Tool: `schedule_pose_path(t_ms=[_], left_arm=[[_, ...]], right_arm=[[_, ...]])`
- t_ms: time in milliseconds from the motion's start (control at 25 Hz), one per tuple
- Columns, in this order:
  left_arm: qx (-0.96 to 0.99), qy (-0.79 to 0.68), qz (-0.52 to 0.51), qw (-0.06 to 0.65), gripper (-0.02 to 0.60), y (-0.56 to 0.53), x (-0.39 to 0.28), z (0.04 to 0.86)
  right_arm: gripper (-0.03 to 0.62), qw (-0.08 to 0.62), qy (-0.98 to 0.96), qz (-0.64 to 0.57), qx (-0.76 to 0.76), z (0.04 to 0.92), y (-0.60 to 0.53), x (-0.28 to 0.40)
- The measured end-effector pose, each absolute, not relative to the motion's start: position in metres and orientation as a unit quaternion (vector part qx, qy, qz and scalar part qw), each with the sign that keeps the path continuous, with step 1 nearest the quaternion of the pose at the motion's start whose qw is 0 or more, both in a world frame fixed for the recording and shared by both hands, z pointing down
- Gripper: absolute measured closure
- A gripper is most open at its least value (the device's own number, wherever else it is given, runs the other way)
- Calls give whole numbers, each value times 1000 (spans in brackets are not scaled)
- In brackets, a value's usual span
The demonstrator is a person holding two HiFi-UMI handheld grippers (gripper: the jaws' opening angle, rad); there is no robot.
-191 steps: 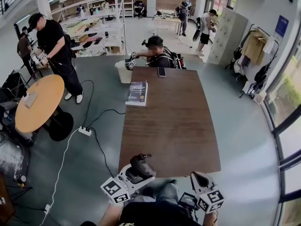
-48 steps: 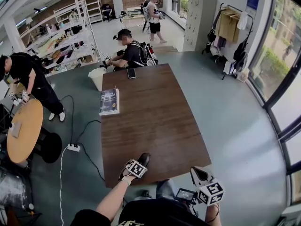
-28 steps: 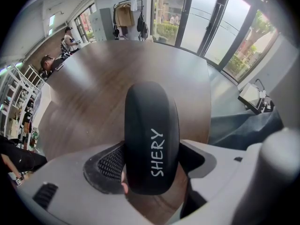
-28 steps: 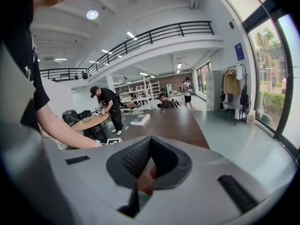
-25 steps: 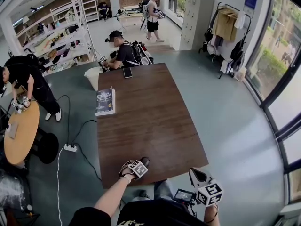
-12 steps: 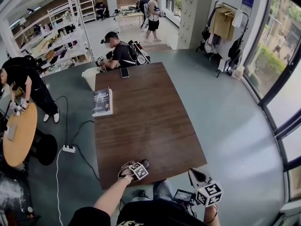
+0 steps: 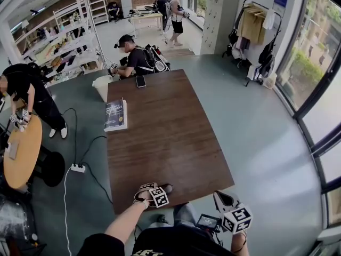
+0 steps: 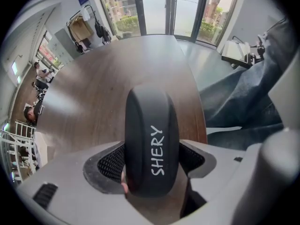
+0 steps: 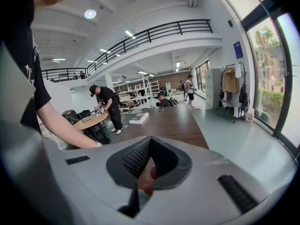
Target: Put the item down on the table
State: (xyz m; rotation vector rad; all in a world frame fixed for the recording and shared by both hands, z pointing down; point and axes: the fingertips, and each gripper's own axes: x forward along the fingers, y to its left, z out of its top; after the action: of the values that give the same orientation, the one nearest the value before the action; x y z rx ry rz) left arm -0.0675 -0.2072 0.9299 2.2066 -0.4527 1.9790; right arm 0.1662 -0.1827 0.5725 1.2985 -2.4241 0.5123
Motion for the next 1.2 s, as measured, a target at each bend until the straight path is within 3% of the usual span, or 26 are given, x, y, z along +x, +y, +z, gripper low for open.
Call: schedule_pose_path(t_ms=[280, 1200], left_arm=[[730, -120, 673, 21, 239, -201, -67, 931], [728, -167, 662, 64, 239, -206, -72, 924]], right_arm=[[609, 172, -853, 181, 459, 573, -180, 166], [609, 162, -850, 187, 465, 571, -173, 174]])
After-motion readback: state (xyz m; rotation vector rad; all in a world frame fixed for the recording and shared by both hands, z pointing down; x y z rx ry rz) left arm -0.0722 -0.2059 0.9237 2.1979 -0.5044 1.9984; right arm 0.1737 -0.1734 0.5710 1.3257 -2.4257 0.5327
